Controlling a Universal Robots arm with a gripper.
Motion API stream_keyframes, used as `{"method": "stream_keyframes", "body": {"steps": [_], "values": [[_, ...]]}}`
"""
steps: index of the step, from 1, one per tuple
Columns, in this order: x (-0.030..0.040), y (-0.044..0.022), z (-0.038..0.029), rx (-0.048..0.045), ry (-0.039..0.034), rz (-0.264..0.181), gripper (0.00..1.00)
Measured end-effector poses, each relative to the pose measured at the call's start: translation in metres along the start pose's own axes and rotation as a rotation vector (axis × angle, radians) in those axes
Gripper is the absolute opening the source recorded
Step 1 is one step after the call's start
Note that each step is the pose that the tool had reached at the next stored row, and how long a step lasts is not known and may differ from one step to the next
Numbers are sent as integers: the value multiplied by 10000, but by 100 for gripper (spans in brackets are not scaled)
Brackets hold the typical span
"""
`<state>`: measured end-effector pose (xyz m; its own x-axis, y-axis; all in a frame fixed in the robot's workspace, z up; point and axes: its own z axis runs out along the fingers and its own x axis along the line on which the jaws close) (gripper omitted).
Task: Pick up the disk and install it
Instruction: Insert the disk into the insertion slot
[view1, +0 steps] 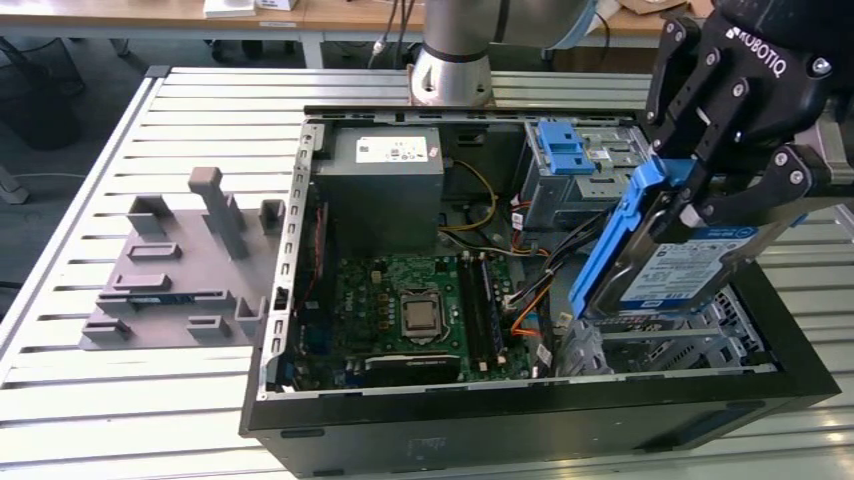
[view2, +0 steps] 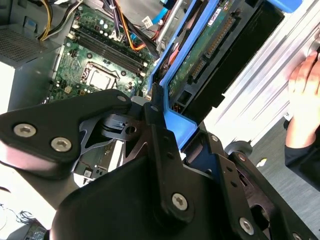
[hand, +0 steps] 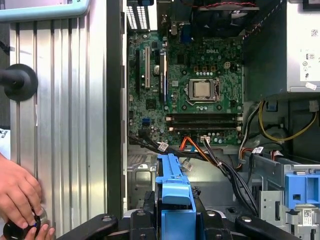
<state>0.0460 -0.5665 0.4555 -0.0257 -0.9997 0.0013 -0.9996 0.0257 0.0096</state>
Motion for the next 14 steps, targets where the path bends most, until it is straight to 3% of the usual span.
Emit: {"method": "stream_keyframes", "body": {"steps": [14], "values": [[-5, -183, 57, 0, 0, 0, 36]]}}
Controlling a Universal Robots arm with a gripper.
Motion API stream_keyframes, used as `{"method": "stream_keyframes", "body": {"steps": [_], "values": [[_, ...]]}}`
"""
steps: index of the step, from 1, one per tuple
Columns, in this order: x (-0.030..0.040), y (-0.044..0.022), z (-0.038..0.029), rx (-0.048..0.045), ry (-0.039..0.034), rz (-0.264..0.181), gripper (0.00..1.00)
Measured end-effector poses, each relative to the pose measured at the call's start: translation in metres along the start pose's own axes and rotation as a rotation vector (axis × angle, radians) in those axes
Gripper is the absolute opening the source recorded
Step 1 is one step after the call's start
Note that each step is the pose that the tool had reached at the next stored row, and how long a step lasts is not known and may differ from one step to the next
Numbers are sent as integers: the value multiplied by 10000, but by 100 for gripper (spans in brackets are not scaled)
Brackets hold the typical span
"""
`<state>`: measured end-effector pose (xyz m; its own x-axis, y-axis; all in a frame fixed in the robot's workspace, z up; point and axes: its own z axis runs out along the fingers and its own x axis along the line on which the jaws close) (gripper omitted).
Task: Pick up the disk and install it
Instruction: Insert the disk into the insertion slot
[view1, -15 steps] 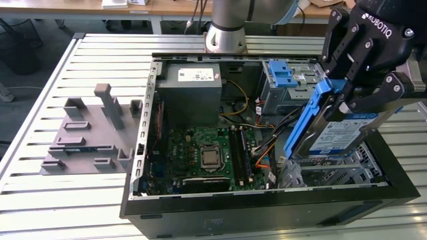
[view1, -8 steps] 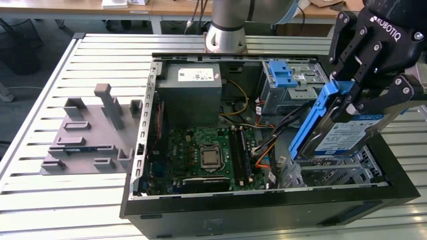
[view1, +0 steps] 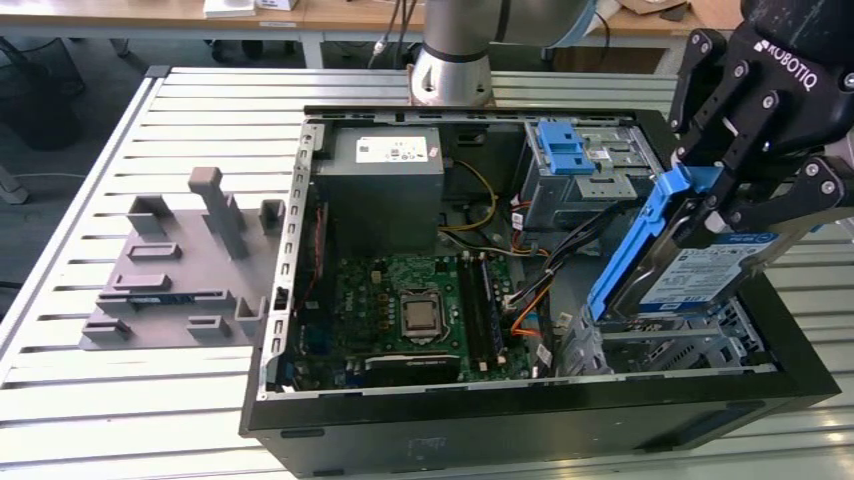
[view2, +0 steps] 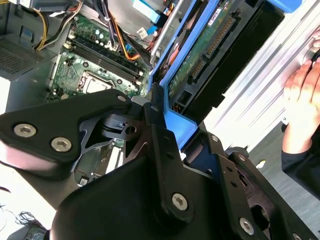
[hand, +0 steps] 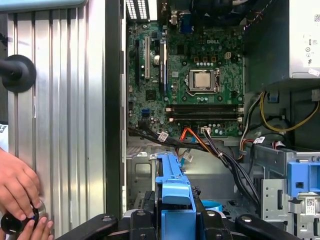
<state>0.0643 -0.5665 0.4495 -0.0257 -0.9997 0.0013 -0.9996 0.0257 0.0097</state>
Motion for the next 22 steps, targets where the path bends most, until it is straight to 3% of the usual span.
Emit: {"method": "stream_keyframes", "body": {"steps": [11, 22], "values": [[-2, -55, 20, 0, 1, 4, 36], [-2, -69, 90, 0, 0, 109, 36]]}}
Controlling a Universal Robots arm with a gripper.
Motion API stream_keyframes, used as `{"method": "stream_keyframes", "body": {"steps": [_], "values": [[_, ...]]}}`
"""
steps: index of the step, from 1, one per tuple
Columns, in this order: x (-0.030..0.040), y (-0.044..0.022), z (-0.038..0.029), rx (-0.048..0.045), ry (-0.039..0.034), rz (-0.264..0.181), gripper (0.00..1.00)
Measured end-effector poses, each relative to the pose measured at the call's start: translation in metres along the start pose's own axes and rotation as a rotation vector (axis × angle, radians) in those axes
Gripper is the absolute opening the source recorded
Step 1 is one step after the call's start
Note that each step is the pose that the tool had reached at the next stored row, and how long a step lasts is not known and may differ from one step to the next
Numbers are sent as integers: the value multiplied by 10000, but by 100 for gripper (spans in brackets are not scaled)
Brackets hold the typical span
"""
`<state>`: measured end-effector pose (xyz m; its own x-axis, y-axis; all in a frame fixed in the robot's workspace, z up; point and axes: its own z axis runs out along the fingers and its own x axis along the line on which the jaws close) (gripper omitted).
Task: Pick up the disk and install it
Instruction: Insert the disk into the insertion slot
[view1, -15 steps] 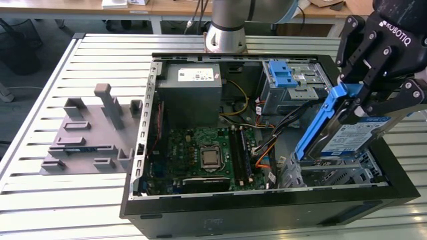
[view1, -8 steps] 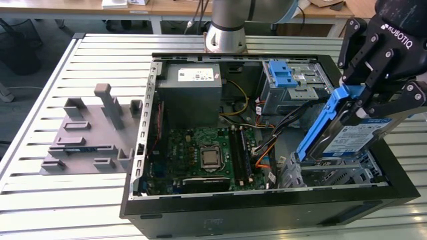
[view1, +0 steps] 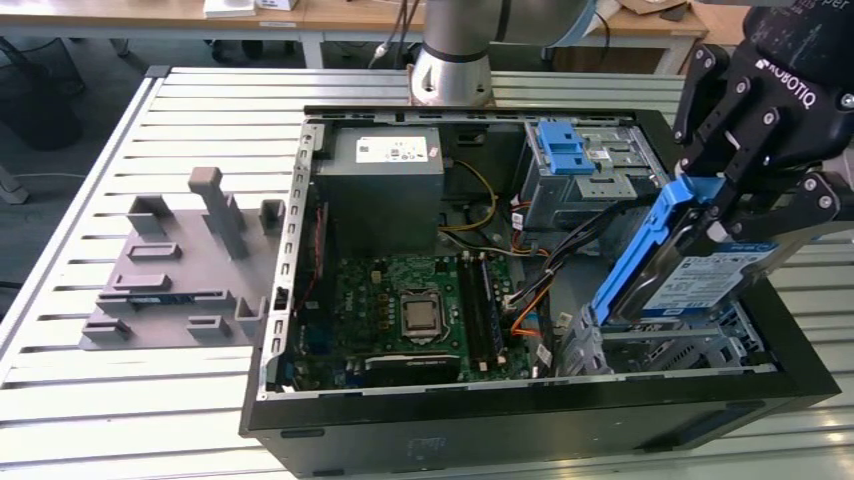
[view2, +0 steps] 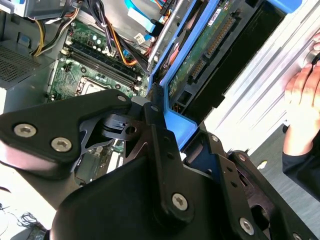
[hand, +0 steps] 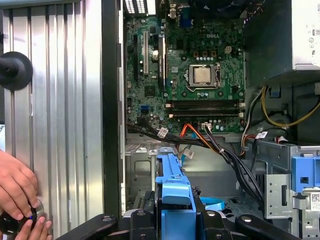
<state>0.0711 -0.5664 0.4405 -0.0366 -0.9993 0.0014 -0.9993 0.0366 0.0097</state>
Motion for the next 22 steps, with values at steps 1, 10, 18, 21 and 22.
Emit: {"method": "stream_keyframes", "body": {"steps": [1, 10, 18, 21, 22], "values": [[0, 0, 6, 0, 1, 0, 36], [0, -5, 64, 0, 0, 2, 36], [-1, -17, 114, 0, 1, 10, 36], [-1, -23, 132, 0, 2, 11, 36], [-1, -25, 138, 0, 1, 12, 36]]}}
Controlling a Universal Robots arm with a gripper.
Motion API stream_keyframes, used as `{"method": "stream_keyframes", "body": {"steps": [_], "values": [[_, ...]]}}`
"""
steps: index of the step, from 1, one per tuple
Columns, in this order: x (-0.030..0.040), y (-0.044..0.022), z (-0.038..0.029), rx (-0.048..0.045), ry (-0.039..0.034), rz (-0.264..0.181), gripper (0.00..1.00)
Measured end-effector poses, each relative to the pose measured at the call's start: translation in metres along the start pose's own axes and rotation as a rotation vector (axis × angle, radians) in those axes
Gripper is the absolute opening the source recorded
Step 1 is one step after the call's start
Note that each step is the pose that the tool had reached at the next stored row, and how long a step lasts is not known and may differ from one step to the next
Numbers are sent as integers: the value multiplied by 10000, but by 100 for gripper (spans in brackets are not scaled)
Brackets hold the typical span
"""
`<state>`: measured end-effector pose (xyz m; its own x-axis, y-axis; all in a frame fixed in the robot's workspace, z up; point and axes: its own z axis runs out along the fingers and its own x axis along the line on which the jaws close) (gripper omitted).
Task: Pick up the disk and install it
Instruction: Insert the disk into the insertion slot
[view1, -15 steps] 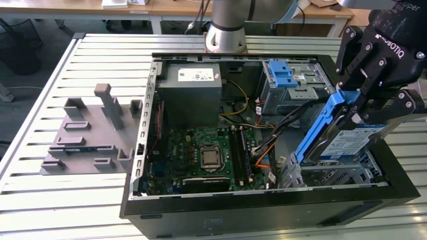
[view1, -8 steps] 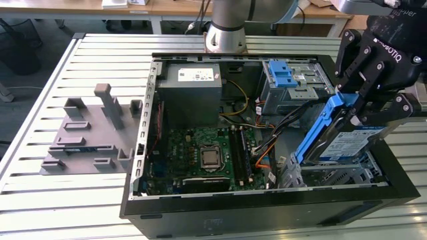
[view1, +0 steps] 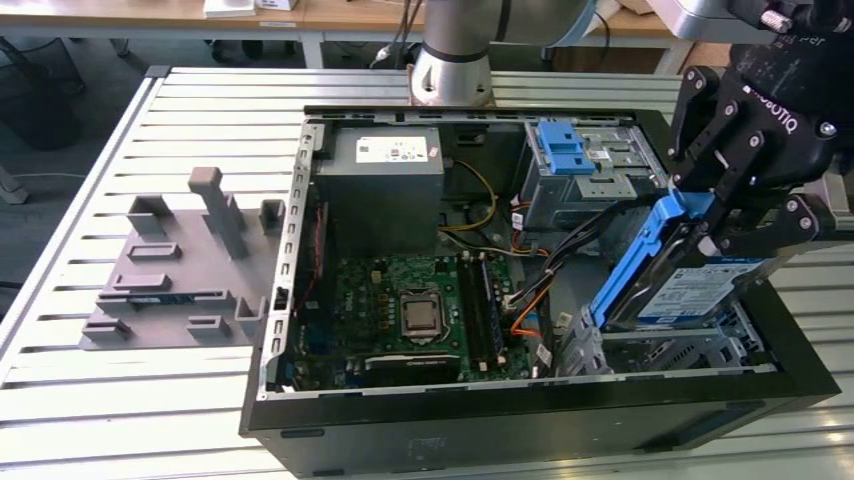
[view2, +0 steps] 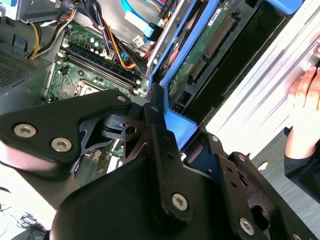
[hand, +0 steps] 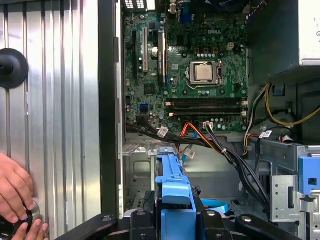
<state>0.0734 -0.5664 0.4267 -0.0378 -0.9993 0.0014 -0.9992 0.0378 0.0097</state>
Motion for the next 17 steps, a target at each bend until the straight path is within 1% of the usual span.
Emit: {"method": "stream_keyframes", "body": {"steps": [17], "values": [[-1, -22, 120, 0, 1, 15, 36]]}}
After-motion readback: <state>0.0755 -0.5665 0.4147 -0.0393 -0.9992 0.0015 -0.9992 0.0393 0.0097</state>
